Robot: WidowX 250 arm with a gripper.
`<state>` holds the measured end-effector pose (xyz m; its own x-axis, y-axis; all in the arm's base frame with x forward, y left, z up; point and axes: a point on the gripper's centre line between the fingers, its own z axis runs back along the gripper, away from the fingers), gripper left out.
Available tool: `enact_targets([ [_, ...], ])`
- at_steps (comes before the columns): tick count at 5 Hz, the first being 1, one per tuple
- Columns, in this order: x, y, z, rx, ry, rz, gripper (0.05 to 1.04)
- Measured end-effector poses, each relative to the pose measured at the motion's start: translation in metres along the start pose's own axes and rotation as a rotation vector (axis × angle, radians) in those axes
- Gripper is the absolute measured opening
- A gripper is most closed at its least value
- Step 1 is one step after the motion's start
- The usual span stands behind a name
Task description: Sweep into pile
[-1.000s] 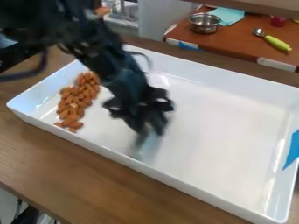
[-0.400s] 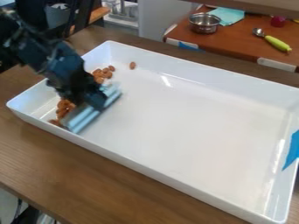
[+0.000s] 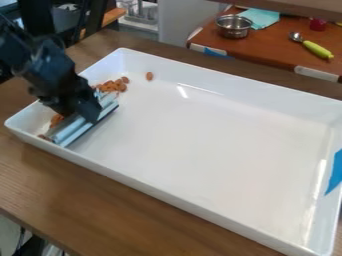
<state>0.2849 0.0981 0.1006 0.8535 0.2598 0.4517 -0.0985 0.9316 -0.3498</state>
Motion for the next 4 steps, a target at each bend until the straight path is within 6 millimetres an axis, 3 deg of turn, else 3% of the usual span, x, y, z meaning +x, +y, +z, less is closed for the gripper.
enact_targets([
  [1,0.020,-0.056,0.017,-0.035,0.016,0.114,0.376],
  [2,0.042,-0.108,0.022,-0.051,0.010,0.204,0.376],
  [3,0.044,-0.159,0.012,-0.029,0.008,0.197,0.376],
  [4,0.031,-0.190,-0.021,0.053,0.027,0.161,0.376],
])
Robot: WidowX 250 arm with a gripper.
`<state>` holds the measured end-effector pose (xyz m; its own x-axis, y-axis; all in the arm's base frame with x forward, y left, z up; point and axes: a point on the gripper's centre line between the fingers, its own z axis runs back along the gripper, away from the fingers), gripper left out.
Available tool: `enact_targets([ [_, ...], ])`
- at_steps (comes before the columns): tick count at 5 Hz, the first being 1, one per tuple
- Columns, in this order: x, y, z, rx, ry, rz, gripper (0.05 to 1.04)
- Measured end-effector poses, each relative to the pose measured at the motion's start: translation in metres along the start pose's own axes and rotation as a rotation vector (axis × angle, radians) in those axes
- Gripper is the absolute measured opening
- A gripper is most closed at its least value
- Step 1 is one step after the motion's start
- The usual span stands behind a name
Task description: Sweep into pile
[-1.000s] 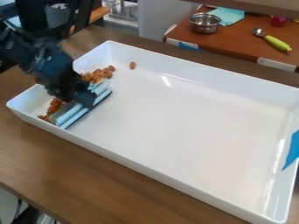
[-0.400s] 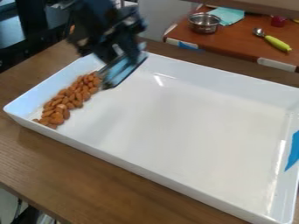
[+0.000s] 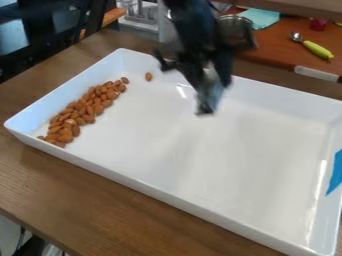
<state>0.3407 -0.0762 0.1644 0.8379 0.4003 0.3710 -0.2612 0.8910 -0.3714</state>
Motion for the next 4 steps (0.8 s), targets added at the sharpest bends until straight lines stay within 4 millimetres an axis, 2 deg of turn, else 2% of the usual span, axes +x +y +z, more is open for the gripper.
enact_targets([
  [1,-0.025,-0.046,-0.038,-0.010,-0.067,-0.074,0.376],
  [2,-0.037,-0.053,-0.072,-0.016,-0.124,-0.089,0.417],
  [3,-0.037,-0.056,-0.074,-0.042,-0.120,-0.076,0.725],
  [4,-0.022,-0.046,-0.053,-0.025,-0.060,-0.039,0.975],
])
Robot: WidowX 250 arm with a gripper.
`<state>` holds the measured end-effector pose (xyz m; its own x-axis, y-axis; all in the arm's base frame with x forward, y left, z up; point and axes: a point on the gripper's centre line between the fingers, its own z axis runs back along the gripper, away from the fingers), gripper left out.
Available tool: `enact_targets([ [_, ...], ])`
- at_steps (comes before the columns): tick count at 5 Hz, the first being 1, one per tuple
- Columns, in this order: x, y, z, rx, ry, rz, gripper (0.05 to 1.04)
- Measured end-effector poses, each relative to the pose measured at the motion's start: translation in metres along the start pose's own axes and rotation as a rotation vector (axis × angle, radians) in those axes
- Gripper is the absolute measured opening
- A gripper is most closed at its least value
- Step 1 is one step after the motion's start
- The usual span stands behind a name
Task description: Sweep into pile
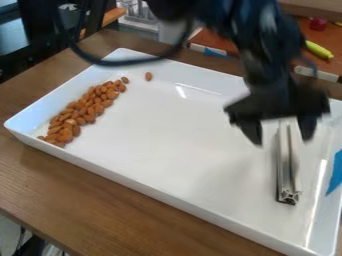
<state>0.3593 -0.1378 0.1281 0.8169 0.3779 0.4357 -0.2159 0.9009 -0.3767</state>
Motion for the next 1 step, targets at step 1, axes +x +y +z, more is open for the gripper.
enact_targets([
  [1,0.0293,0.0062,0.0464,-0.064,0.134,0.077,1.004],
])
